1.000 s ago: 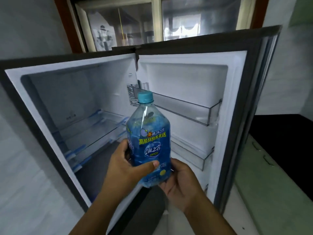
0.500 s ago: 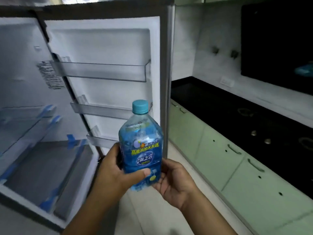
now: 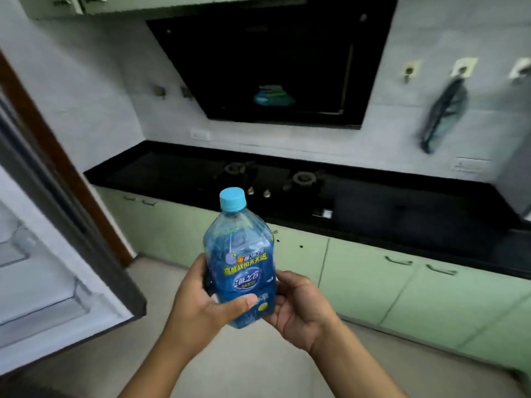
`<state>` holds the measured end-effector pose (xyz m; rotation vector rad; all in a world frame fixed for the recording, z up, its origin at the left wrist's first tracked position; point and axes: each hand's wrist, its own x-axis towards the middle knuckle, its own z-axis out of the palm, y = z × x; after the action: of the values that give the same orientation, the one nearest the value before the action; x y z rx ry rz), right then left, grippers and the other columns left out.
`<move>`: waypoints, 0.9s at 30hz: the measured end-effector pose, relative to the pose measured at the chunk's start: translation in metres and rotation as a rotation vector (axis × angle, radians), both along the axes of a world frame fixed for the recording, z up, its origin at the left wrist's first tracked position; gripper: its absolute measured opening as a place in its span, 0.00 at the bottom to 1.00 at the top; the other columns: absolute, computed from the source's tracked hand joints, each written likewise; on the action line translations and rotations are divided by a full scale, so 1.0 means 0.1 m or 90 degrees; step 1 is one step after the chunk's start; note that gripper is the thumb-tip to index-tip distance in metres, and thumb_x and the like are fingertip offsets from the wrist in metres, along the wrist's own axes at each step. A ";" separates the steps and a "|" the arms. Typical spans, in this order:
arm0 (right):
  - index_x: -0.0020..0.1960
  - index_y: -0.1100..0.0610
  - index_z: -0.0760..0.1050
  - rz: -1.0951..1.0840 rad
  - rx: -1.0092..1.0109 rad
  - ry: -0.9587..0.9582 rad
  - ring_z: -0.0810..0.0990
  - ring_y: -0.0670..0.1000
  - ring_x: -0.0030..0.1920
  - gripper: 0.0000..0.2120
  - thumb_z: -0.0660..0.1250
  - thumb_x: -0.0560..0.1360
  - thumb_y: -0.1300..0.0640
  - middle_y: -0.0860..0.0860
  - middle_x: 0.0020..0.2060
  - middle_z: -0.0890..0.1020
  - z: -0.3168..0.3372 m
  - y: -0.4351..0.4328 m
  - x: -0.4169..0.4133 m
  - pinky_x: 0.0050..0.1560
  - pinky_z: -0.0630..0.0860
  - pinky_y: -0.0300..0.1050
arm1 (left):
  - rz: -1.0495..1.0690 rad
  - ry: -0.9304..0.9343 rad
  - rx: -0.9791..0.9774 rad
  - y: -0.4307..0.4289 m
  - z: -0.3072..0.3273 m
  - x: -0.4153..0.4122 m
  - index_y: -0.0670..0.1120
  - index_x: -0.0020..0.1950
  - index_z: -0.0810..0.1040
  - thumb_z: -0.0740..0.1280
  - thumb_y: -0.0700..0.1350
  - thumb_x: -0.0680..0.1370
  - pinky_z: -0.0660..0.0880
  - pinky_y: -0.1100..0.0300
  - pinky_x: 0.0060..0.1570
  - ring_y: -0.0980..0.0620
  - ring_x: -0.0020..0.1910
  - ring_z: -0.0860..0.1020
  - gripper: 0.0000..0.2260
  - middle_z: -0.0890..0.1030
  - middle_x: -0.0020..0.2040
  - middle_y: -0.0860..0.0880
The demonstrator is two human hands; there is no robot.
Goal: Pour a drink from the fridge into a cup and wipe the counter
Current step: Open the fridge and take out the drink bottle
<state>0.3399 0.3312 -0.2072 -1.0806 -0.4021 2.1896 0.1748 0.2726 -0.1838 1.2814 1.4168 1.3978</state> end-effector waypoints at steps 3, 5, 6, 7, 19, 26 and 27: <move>0.63 0.72 0.75 -0.075 -0.021 0.004 0.82 0.61 0.47 0.24 0.60 0.79 0.53 0.67 0.53 0.82 -0.05 0.11 0.82 0.51 0.80 0.54 | -0.075 -0.014 -0.011 0.31 -0.06 0.72 0.51 0.60 0.78 0.83 0.48 0.57 0.83 0.49 0.52 0.44 0.54 0.84 0.33 0.85 0.56 0.45; 0.60 0.72 0.76 -0.111 -0.026 0.020 0.84 0.60 0.43 0.24 0.58 0.80 0.50 0.66 0.49 0.84 -0.09 0.19 1.44 0.45 0.83 0.53 | -0.118 -0.030 -0.020 0.52 -0.11 1.28 0.50 0.60 0.78 0.83 0.47 0.57 0.83 0.48 0.52 0.43 0.54 0.84 0.33 0.85 0.57 0.44; 0.60 0.72 0.76 -0.126 -0.029 0.025 0.85 0.60 0.42 0.25 0.57 0.81 0.49 0.66 0.48 0.84 -0.11 0.23 1.75 0.43 0.83 0.52 | -0.132 -0.037 -0.024 0.61 -0.14 1.57 0.50 0.60 0.79 0.83 0.46 0.57 0.83 0.46 0.52 0.43 0.55 0.84 0.33 0.85 0.57 0.44; 0.60 0.72 0.75 -0.141 -0.030 0.031 0.85 0.60 0.41 0.26 0.57 0.81 0.49 0.65 0.47 0.84 -0.14 0.28 2.05 0.42 0.83 0.51 | -0.147 -0.046 -0.030 0.71 -0.18 1.84 0.50 0.60 0.79 0.83 0.45 0.57 0.82 0.44 0.53 0.42 0.56 0.84 0.32 0.85 0.57 0.43; 0.61 0.71 0.74 -0.292 -0.076 0.039 0.83 0.63 0.54 0.26 0.59 0.80 0.47 0.67 0.54 0.82 -0.44 0.93 4.12 0.54 0.80 0.56 | -0.320 -0.009 -0.080 1.71 -0.41 3.91 0.48 0.62 0.76 0.86 0.55 0.52 0.83 0.55 0.50 0.46 0.56 0.84 0.42 0.84 0.58 0.45; 0.62 0.71 0.74 -0.342 -0.108 0.010 0.82 0.63 0.57 0.27 0.59 0.80 0.46 0.66 0.55 0.82 -0.78 1.89 4.52 0.57 0.80 0.55 | -0.362 0.014 -0.109 2.79 -0.78 4.37 0.50 0.62 0.76 0.85 0.50 0.53 0.82 0.54 0.53 0.47 0.57 0.83 0.39 0.84 0.58 0.47; 0.62 0.71 0.74 -0.349 -0.106 0.001 0.82 0.63 0.57 0.28 0.59 0.80 0.46 0.66 0.55 0.82 -0.82 2.07 4.57 0.54 0.80 0.54 | -0.367 0.018 -0.114 2.98 -0.83 4.42 0.49 0.63 0.76 0.85 0.50 0.53 0.82 0.56 0.52 0.47 0.56 0.84 0.40 0.85 0.57 0.47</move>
<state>0.7973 0.5382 -0.2896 -1.1183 0.0792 1.7523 0.6170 0.5706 -0.2671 1.4430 1.0413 0.8501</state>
